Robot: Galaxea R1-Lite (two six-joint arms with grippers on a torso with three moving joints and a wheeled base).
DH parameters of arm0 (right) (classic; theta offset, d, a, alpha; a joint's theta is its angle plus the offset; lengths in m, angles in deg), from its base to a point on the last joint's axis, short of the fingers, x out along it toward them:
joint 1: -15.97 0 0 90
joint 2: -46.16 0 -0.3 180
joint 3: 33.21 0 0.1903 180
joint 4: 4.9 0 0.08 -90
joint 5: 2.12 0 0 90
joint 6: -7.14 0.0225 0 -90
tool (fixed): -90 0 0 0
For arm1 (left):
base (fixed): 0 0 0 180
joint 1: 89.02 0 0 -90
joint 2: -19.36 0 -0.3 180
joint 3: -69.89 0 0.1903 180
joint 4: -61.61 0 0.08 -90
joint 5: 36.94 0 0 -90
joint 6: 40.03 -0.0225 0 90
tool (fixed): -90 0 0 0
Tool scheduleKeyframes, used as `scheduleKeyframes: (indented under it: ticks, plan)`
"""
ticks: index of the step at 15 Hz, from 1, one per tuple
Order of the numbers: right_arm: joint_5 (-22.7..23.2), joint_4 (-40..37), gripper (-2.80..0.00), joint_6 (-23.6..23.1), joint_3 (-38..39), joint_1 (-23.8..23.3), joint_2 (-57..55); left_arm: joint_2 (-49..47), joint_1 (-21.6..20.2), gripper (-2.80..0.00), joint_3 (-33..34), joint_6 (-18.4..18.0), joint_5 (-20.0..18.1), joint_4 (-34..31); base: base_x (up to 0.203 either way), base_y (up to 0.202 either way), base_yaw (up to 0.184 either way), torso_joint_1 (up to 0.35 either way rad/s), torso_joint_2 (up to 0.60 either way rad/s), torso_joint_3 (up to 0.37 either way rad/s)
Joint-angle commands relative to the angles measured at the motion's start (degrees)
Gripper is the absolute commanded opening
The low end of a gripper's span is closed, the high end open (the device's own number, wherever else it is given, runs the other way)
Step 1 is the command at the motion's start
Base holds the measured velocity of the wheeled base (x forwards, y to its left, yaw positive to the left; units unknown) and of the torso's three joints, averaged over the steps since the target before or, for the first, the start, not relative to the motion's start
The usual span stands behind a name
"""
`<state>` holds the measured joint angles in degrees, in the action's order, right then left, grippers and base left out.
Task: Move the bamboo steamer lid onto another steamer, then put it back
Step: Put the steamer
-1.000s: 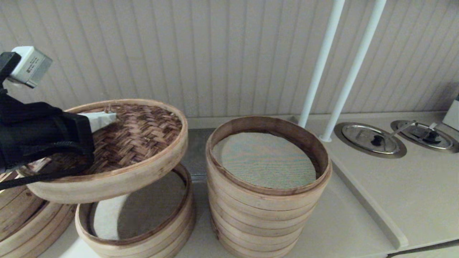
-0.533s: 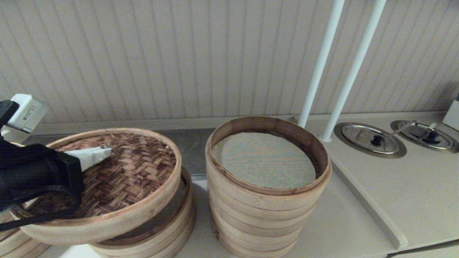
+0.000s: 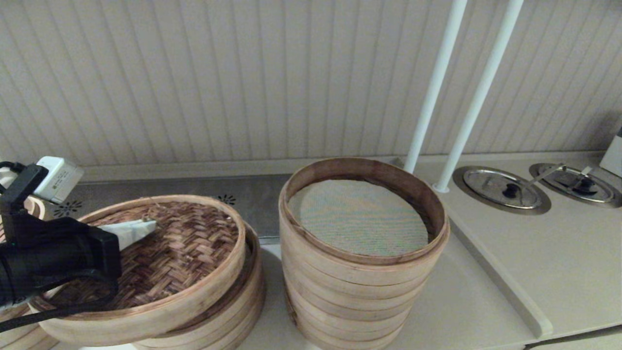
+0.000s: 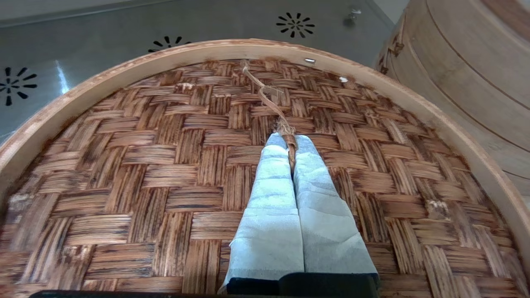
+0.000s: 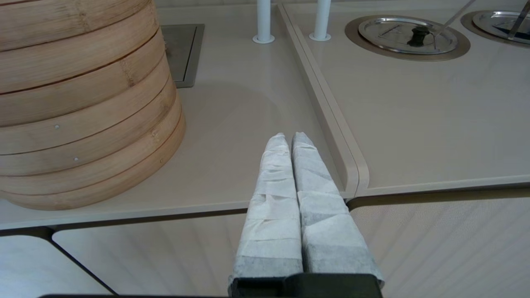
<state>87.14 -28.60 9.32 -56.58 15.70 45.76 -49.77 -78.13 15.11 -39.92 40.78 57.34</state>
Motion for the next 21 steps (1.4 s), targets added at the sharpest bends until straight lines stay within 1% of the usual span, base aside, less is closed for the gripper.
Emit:
scheduleKeyframes:
  ticks: [1, 5, 9, 12, 15, 18, 21]
  plan:
    - [0.03, -0.02, -2.80, 0.02, 0.09, 0.00, -0.04, -3.01, -0.03, -2.80, -0.90, 0.12, -0.73, 0.77, 0.000, 0.000, 0.000, 0.000, 0.00, 0.000]
    - [0.03, -0.02, -2.80, 0.02, 0.09, 0.00, -0.04, -8.37, -0.15, -2.80, -1.98, 0.93, -0.82, 4.58, 0.000, 0.000, 0.000, 0.000, 0.00, 0.000]
    - [-0.04, -0.02, -2.80, 0.02, 0.09, 0.00, -0.04, -11.52, -0.34, -2.80, -3.34, 1.30, -0.87, 6.04, 0.000, 0.000, 0.000, 0.000, 0.00, 0.000]
    - [-0.06, -0.02, -2.80, 0.02, 0.09, 0.00, -0.04, -14.43, -0.34, -2.80, -3.20, 1.47, -0.86, 8.91, 0.000, 0.000, 0.000, 0.000, 0.00, 0.000]
    - [-0.05, -0.02, -2.80, 0.02, 0.09, 0.00, -0.04, -16.65, -0.34, -2.80, -3.04, 1.57, -0.81, 10.42, 0.000, 0.000, 0.000, 0.000, 0.00, 0.000]
    - [-0.04, -0.02, -2.80, 0.02, 0.09, 0.00, -0.04, -17.27, -0.34, -2.80, -2.25, 1.37, -0.81, 11.77, 0.000, 0.000, 0.000, 0.000, 0.00, 0.000]
    - [-0.04, -0.02, -2.80, 0.02, 0.09, 0.00, -0.04, -15.69, -0.34, -2.80, -0.17, 1.42, -0.81, 12.10, 0.000, 0.000, 0.000, 0.000, 0.00, 0.000]
